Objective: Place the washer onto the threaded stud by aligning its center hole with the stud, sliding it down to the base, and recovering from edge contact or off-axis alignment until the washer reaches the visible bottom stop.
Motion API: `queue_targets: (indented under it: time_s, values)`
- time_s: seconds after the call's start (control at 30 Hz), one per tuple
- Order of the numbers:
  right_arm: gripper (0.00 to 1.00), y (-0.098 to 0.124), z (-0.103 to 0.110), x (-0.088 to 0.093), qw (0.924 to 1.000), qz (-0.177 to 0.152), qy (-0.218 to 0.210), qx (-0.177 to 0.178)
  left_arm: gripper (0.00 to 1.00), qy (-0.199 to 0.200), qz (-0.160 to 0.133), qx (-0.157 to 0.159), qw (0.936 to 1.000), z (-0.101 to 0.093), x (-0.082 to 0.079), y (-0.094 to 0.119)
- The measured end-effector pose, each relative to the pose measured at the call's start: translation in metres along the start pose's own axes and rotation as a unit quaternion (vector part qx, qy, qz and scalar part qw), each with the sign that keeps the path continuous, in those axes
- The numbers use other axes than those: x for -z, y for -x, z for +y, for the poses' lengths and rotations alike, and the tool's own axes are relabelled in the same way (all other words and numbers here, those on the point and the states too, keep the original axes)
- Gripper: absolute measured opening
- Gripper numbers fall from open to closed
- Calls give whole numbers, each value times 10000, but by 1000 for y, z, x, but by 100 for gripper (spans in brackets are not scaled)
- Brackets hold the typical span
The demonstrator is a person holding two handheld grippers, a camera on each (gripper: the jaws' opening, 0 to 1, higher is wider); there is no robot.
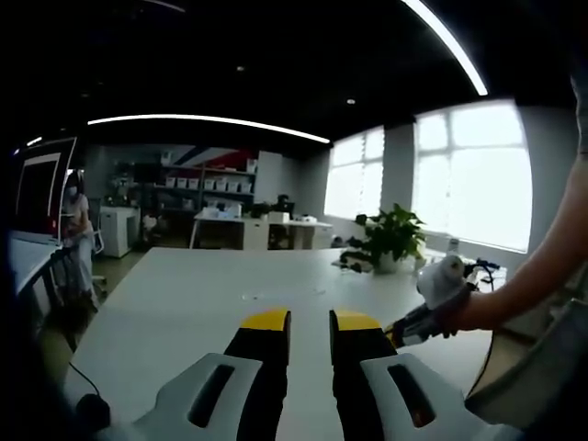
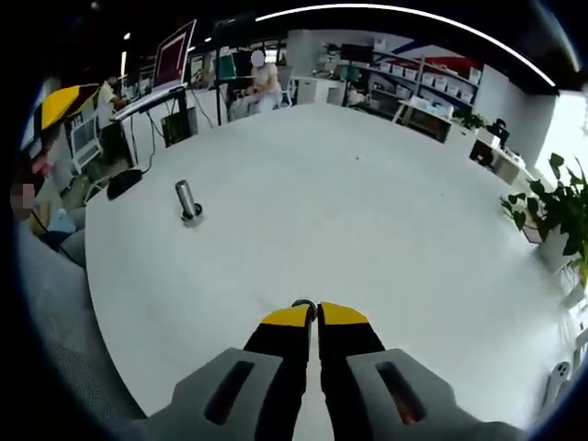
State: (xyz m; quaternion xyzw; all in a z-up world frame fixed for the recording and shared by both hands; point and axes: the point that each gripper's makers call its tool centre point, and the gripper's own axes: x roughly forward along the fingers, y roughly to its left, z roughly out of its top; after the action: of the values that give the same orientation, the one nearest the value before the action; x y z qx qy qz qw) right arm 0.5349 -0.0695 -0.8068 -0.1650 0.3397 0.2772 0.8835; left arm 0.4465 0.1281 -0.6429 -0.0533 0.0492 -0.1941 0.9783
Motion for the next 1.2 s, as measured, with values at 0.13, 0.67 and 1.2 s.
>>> queue_targets:
  time_s: [0.13, 0.67, 1.2]
  values:
    - [5, -2, -1, 2, 10000, 36, -28, -2, 15, -6, 15, -10, 10000, 1, 1, 0]
    - [6, -2, -1, 1, 9996, 46, -269, 25, 15, 23, -4, -6, 10000, 1, 0, 0]
    - [10, 4, -4, 1, 9990, -56, -442, 106, 15, 44, -17, -13, 10000, 2, 0, -1]
